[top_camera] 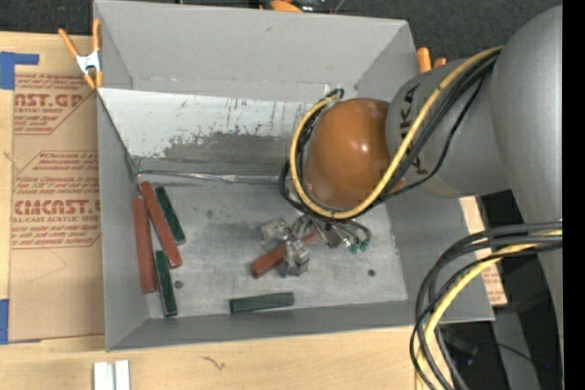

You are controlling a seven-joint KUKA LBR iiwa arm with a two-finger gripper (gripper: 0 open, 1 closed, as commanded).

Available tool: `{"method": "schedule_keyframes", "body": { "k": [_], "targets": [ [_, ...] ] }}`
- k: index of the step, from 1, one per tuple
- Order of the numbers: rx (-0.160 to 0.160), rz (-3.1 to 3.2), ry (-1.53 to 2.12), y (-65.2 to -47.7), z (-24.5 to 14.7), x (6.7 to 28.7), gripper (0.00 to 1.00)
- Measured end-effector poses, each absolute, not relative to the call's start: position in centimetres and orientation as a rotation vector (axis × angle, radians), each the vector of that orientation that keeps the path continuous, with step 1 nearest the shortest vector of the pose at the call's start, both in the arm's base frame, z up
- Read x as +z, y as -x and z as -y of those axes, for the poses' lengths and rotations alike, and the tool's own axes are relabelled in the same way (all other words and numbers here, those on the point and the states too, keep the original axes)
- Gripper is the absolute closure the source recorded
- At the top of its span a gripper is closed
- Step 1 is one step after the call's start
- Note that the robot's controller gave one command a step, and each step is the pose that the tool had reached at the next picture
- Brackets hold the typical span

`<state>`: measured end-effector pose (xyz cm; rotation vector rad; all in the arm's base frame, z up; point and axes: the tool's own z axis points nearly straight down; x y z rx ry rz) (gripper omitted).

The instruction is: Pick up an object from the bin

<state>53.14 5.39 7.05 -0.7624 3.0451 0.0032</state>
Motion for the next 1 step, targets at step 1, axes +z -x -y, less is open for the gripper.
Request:
{"method": "schedule_keyframes", "body": {
  "k": [1],
  "targets": [
    [-0.005, -2.876, 1.243, -53.43, -1.14, 29.42, 1.00]
  ]
}}
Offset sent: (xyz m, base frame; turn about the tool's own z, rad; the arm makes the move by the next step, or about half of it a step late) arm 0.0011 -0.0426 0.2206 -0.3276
